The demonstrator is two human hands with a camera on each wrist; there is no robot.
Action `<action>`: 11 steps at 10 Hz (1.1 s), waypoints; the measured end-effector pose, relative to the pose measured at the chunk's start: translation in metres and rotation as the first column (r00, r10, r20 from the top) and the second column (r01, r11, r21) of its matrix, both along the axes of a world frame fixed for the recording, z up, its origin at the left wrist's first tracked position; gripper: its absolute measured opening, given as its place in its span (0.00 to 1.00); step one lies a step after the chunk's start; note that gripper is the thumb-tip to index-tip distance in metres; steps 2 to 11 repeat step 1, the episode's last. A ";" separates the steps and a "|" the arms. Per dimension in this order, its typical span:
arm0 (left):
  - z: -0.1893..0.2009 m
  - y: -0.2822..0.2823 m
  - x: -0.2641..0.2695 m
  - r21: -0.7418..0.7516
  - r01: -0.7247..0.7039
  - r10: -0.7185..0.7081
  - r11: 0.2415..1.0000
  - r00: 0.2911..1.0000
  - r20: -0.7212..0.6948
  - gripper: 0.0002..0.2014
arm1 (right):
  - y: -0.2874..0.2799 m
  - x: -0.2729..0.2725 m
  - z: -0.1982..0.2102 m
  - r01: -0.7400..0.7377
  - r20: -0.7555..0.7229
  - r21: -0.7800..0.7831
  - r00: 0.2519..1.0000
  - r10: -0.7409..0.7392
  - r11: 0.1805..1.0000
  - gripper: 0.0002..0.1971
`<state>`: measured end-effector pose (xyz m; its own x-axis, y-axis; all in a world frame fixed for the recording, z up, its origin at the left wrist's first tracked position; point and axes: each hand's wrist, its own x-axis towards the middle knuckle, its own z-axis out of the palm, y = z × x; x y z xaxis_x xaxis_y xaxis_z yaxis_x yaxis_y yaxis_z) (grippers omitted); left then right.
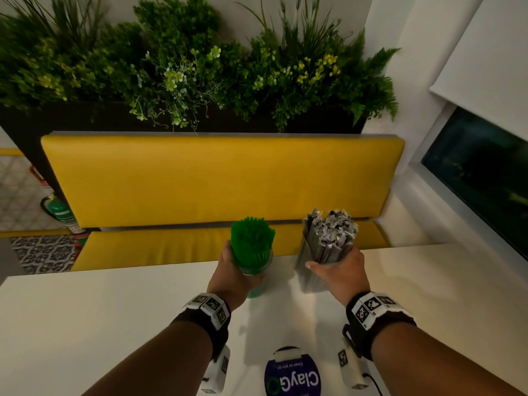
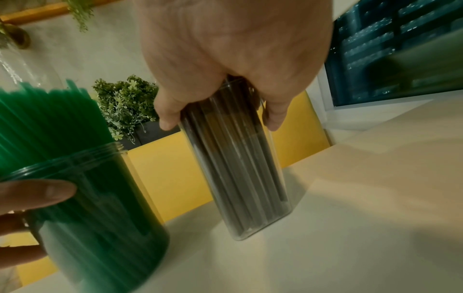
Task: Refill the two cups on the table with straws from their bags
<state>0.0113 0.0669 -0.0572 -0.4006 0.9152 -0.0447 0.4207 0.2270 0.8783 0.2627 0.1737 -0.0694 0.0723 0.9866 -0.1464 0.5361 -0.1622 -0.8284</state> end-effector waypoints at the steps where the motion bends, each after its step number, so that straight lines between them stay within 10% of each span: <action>1: 0.003 0.000 -0.001 0.000 0.015 -0.015 1.000 1.000 0.010 0.54 | -0.015 -0.007 0.025 -0.021 0.018 0.037 1.000 0.020 0.999 0.64; 11: 0.003 0.000 -0.001 0.000 0.015 -0.015 1.000 1.000 0.010 0.54 | -0.015 -0.007 0.025 -0.021 0.018 0.037 1.000 0.020 0.999 0.64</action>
